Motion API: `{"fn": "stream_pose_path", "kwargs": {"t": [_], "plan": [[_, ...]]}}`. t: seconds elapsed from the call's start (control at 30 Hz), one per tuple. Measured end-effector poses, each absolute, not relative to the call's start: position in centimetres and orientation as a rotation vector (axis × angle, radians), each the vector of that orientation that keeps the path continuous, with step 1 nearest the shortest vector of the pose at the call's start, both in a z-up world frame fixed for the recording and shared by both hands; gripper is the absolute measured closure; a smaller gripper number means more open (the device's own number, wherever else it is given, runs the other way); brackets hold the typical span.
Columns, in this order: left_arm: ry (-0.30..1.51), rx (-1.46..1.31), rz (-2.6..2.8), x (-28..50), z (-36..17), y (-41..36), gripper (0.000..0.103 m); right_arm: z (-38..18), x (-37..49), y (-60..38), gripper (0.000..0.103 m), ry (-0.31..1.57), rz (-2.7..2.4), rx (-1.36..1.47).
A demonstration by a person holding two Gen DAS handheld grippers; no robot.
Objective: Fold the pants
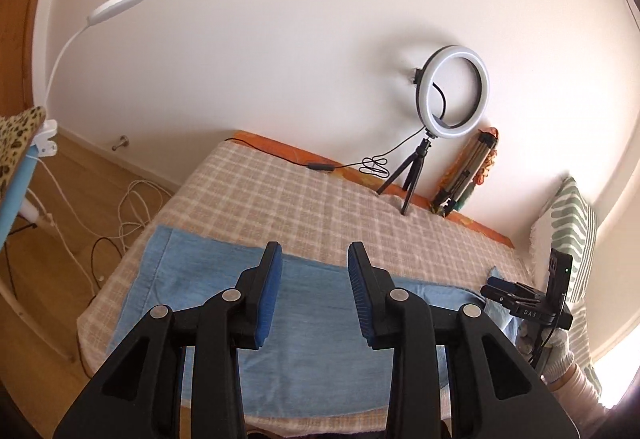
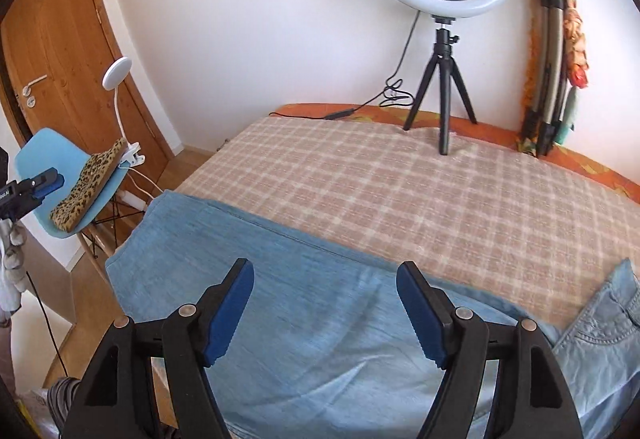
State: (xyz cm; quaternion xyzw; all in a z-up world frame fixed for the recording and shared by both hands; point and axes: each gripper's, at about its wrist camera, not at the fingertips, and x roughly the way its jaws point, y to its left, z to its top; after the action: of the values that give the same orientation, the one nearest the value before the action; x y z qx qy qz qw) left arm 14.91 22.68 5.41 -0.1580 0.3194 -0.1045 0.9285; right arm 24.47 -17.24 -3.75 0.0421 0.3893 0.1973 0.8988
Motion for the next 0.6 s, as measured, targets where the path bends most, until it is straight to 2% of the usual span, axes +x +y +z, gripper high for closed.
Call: {"fn": "stream_pose_path", "kwargs": {"t": [0.03, 0.23, 0.43, 0.6], "plan": [[0.657, -0.299, -0.231, 15.5, 6.1, 21.3, 0.063, -3.9, 23.7, -18.9, 0.026, 0.805, 0.382, 0.102], [0.712, -0.169, -0.381, 19.3, 7.8, 11.2, 0.063, -5.1, 19.3, -28.6, 0.027, 0.785, 0.201, 0.132], [0.792, -0.136, -0.560, 22.2, 5.1, 0.1, 0.063, -6.6, 15.9, -36.5, 0.027, 0.784, 0.042, 0.183], [0.878, -0.181, -0.685, 24.1, 1.9, -8.7, 0.051, -8.0, 12.9, -42.8, 0.027, 0.788, -0.094, 0.238]]}}
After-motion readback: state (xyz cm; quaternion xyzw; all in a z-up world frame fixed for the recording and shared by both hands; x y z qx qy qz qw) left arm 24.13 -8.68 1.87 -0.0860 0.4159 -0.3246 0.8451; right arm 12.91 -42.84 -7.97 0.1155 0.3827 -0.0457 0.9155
